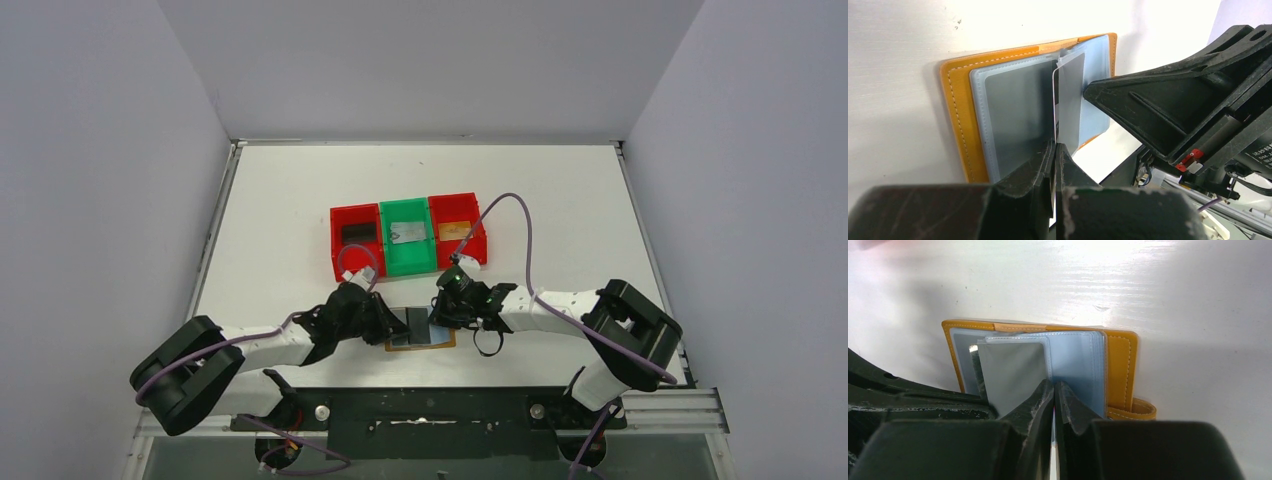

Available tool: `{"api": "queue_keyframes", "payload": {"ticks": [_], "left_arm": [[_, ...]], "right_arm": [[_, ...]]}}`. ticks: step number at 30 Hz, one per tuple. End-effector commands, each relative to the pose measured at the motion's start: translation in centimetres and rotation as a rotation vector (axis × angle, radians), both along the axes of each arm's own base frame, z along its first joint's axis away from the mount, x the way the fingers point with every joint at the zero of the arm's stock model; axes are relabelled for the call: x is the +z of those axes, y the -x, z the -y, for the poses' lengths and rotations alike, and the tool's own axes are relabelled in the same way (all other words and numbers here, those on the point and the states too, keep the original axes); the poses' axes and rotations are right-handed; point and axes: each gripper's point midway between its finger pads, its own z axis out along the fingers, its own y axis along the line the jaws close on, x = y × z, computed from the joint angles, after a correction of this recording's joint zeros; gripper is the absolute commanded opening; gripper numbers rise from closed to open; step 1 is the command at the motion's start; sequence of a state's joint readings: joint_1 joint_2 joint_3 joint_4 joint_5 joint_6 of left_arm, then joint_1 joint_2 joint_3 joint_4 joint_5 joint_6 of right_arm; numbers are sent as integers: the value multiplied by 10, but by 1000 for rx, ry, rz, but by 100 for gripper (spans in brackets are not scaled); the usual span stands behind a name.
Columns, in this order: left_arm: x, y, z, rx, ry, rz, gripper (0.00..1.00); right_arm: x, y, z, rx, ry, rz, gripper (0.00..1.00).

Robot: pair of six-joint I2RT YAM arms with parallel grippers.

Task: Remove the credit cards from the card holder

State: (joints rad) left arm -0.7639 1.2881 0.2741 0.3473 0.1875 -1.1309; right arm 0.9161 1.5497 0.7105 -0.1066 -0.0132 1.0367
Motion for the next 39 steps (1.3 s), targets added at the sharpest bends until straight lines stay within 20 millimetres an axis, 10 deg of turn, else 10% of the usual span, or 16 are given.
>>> {"api": "queue_keyframes", "payload": {"ticks": [1,14,26,39], "left_arm": [[0,-5,-6,10,-19,34,0],[20,-16,21,-36,116,60,24],[13,-21,5,92,124,47,23],[25,-20,11,72,199,77,0]], "right_arm": [[-40,18,42,-15,184,-83,4],[-35,15,35,-4,164,-73,4],[-36,15,35,-4,164,-76,5],[-35,15,36,-8,158,-75,5]]}}
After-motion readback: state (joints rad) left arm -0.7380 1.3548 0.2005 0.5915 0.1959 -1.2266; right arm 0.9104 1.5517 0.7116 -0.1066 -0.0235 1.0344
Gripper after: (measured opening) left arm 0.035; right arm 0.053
